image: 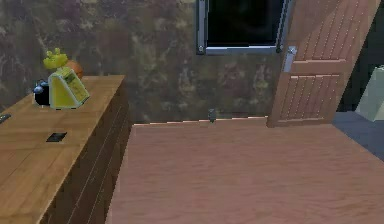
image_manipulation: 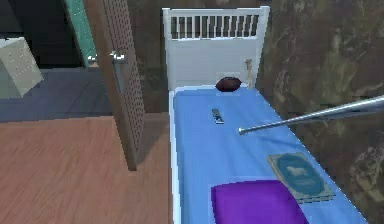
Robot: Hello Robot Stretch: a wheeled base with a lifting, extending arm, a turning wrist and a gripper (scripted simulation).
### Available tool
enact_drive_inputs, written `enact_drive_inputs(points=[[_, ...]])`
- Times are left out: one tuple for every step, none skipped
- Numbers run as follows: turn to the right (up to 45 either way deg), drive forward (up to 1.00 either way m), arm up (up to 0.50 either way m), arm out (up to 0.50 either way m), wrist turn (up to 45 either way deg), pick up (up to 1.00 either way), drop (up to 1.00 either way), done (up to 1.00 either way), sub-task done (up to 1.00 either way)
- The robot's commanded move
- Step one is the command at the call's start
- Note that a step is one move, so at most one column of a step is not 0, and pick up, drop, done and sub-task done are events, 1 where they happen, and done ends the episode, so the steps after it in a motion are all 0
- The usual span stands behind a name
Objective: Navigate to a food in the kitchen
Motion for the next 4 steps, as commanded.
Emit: enact_drive_inputs(points=[[0.0, 0.15, 0.0, 0.0, 0.0, 0.0, 0.0, 0.0, 0.0], [45.0, 0.0, 0.0, 0.0, 0.0, 0.0, 0.0, 0.0, 0.0], [12.0, 0.0, 0.0, 0.0, 0.0, 0.0, 0.0, 0.0, 0.0], [0.0, 1.0, 0.0, 0.0, 0.0, 0.0, 0.0, 0.0, 0.0]])
